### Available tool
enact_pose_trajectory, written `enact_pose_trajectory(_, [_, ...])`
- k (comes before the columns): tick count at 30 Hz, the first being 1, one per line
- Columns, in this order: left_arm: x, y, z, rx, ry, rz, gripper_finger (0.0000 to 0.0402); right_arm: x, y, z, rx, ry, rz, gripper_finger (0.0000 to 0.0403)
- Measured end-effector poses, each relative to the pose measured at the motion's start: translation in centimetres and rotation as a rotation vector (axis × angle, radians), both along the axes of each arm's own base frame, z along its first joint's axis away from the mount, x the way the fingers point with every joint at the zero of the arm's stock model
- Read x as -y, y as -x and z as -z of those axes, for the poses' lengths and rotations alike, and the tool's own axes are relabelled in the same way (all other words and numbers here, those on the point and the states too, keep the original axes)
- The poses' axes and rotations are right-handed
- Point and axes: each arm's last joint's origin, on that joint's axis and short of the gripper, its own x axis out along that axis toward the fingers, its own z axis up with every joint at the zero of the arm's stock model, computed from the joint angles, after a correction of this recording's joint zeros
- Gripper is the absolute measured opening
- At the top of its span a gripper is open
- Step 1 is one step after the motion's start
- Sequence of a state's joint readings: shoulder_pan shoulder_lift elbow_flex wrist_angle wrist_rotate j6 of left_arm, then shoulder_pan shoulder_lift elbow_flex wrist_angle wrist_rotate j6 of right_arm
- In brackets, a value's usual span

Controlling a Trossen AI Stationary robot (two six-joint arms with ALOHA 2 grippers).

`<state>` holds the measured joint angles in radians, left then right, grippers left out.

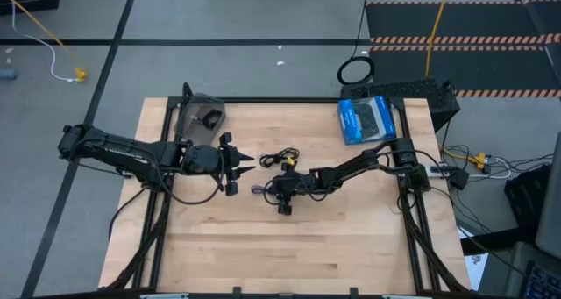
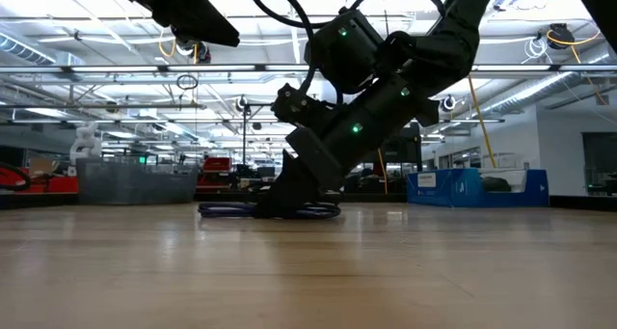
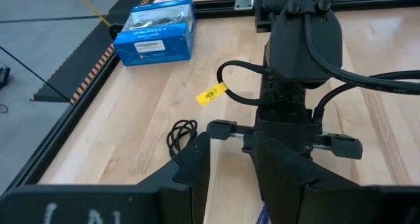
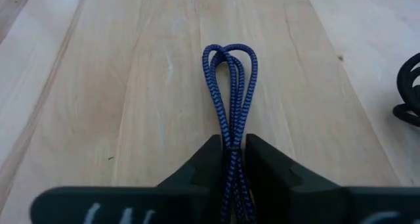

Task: Pick and place USB-C Cables
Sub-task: Put the violet USB cable in the black bin

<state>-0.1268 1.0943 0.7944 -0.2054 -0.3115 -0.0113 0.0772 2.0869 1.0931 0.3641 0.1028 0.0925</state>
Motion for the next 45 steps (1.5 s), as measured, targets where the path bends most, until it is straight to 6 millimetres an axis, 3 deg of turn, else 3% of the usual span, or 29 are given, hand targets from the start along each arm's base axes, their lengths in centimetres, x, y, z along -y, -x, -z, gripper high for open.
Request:
enact_pose_trajectory(8, [0.0, 0.0, 0.0, 0.0, 0.0, 0.0, 0.0118, 0.0, 0.1, -0.7, 0.002, -0.005, -0.022, 0.0039])
enact_pose_trajectory(23, [0.0, 0.0, 0.0, 0.006, 0.02, -0.011, 0.0118, -0.1, 1.8, -5.8, -0.023, -0.015, -0.06, 0.003])
enact_pose_trajectory(45, [0.0, 0.0, 0.0, 0.011, 0.038, -0.02, 0.0118, 0.2, 7.3, -13.7, -0.126, -0.026, -0.042, 0.0029])
